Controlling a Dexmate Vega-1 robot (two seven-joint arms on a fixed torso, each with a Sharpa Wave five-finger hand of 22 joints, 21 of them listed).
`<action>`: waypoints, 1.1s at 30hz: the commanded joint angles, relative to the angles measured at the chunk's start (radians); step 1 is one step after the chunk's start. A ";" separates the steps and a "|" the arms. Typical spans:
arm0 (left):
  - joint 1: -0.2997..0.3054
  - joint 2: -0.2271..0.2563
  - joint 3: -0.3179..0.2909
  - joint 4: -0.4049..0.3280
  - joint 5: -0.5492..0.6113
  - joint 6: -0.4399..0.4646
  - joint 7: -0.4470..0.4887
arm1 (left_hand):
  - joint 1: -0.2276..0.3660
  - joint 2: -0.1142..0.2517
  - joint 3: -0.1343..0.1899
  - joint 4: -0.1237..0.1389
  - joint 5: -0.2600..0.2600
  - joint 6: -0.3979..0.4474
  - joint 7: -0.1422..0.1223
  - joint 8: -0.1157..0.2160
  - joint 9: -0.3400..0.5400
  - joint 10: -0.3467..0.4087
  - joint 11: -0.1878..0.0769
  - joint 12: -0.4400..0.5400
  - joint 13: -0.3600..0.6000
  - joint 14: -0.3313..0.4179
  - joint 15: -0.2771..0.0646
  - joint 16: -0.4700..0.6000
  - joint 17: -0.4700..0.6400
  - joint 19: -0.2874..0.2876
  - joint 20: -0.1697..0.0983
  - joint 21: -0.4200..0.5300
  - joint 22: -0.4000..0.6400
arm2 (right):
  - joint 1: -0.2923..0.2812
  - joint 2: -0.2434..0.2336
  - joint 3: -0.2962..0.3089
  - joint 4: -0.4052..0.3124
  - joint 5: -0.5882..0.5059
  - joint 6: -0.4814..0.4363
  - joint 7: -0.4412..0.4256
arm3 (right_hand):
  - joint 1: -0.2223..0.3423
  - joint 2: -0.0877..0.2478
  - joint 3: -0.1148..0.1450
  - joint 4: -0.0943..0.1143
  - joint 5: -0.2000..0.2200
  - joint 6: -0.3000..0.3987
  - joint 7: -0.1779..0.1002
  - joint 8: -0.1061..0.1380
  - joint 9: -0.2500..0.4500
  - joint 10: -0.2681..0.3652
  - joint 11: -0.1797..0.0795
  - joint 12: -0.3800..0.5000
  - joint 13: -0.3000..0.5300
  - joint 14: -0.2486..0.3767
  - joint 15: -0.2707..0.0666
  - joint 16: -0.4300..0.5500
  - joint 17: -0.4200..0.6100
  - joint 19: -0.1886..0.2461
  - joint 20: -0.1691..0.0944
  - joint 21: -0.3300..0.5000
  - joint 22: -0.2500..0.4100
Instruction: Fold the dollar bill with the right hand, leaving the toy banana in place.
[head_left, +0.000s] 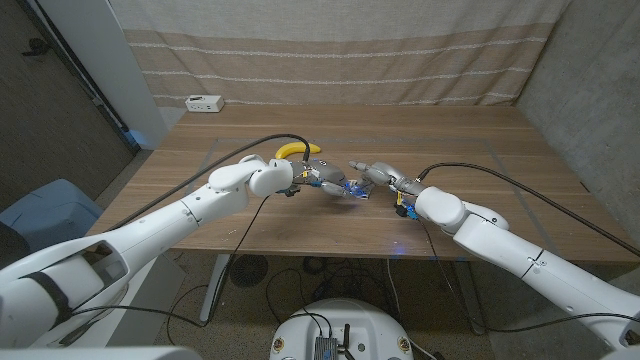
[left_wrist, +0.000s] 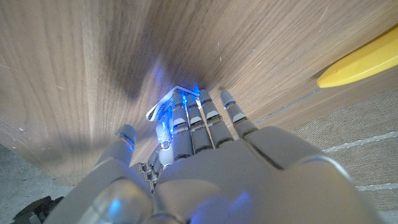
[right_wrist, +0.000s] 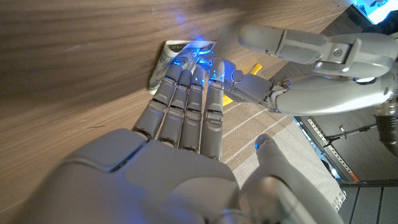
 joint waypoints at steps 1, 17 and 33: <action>0.008 0.003 -0.001 -0.014 0.004 0.001 -0.027 | -0.007 0.000 -0.003 0.000 0.004 0.018 0.004 0.012 0.145 -0.002 -0.002 0.006 0.001 0.011 -0.024 0.000 0.000 0.000 -0.003 -0.001 0.003 | -0.022 -0.022 0.010 -0.031 0.006 -0.086 -0.056 | 0.017 0.052 0.018 0.008 0.002 -0.075 -0.002 -0.012 0.005 -0.076 0.009 -0.019 0.003 -0.066 0.001 -0.028 0.007 -0.043 0.000 -0.020 0.001; 0.012 0.004 -0.004 -0.025 0.013 0.010 -0.026 | -0.009 0.000 -0.003 0.000 0.005 0.015 0.007 0.012 0.145 -0.006 -0.003 0.005 0.001 0.011 -0.025 -0.001 0.000 0.000 -0.003 -0.004 0.003 | -0.069 -0.047 0.020 -0.070 -0.088 -0.040 -0.192 | 0.037 0.055 0.032 0.012 -0.001 -0.094 -0.003 -0.004 0.007 -0.102 0.008 -0.016 0.004 -0.109 -0.014 -0.039 0.019 -0.085 -0.002 -0.044 0.000; 0.034 0.013 -0.029 -0.047 0.010 0.016 0.032 | -0.011 0.004 -0.001 0.000 0.005 -0.035 -0.012 0.001 0.146 -0.029 0.016 -0.001 0.002 -0.012 -0.010 -0.010 0.000 -0.004 -0.003 -0.010 0.003 | -0.169 0.007 0.087 0.003 -0.215 0.198 -0.408 | 0.100 0.077 0.067 -0.017 -0.012 -0.184 -0.038 -0.009 0.008 -0.195 -0.018 -0.024 0.004 -0.203 -0.049 -0.050 0.029 -0.170 -0.012 -0.086 -0.001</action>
